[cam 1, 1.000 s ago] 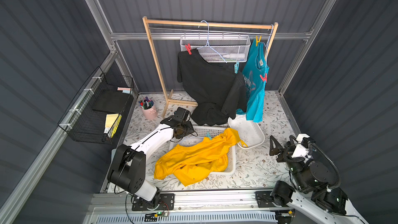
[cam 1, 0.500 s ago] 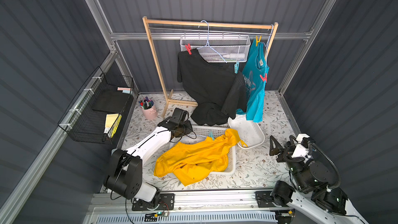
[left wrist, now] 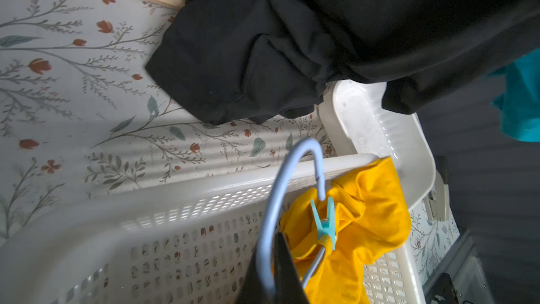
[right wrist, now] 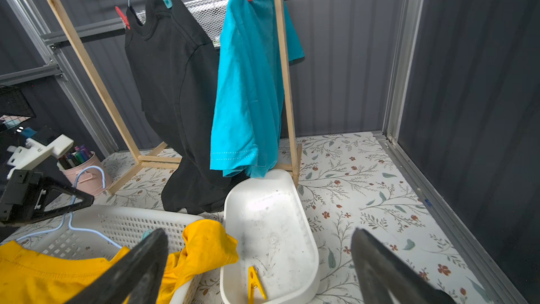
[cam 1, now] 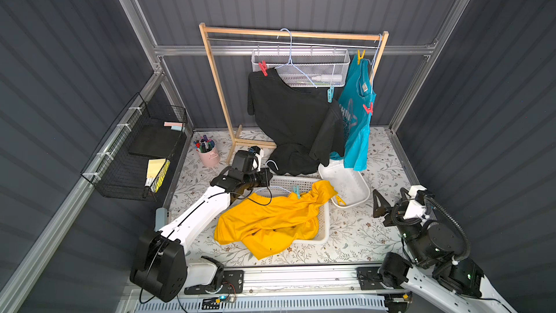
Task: Remove the clothespins securing t-shirts to the hanger
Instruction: Pick up the hanger from the basket.
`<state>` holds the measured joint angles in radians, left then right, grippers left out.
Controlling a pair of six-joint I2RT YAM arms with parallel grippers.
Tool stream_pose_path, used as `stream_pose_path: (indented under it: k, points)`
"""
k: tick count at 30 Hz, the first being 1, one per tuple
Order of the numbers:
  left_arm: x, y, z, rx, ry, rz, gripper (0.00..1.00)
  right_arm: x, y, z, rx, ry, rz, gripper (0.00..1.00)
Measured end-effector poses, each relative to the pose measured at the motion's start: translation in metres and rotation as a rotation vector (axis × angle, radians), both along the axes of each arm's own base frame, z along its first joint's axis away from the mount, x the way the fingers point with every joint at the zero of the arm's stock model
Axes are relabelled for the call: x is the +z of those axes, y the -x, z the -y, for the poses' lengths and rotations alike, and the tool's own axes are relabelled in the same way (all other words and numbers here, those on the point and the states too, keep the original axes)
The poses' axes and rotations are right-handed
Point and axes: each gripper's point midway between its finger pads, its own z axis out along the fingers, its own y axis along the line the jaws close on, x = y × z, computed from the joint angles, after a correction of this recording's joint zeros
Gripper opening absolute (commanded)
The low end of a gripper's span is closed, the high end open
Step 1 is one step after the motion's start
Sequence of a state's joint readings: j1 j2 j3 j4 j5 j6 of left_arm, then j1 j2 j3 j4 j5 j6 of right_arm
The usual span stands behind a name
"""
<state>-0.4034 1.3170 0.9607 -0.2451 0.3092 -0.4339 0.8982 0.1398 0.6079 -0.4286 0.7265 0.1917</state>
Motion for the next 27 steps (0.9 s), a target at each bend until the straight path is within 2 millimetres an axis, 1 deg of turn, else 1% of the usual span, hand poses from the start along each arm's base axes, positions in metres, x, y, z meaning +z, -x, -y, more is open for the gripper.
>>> stream_pose_path:
  k: [7, 10, 13, 16, 19, 23, 25, 27]
  points:
    - [0.018, 0.015, 0.026, -0.250, 0.034, 0.099, 0.09, 0.002, 0.000, -0.030, 0.136, 0.030, 0.002, 0.99]
    - [0.031, 0.019, 0.038, -0.368, 0.039, 0.160, 0.08, 0.003, 0.001, -0.042, 0.195, 0.049, 0.005, 0.99]
    - [0.041, 0.022, 0.046, -0.478, 0.026, 0.220, 0.04, 0.003, 0.003, -0.053, 0.251, 0.080, 0.001, 0.99]
    - [0.046, 0.026, 0.051, -0.565, 0.004, 0.283, 0.02, 0.008, 0.006, -0.065, 0.321, 0.119, 0.011, 0.99]
    - [0.045, 0.032, 0.052, -0.641, -0.026, 0.342, 0.00, 0.010, 0.013, -0.082, 0.424, 0.181, 0.028, 0.99]
    - [0.047, 0.037, 0.054, -0.717, -0.055, 0.419, 0.00, 0.003, 0.028, -0.111, 0.609, 0.290, 0.049, 0.99]
    - [0.053, 0.041, 0.055, -0.757, -0.060, 0.469, 0.00, -0.003, 0.036, -0.124, 0.699, 0.344, 0.053, 0.99]
    - [0.061, 0.050, 0.056, -0.806, -0.059, 0.536, 0.00, -0.007, 0.041, -0.134, 0.769, 0.392, 0.051, 0.99]
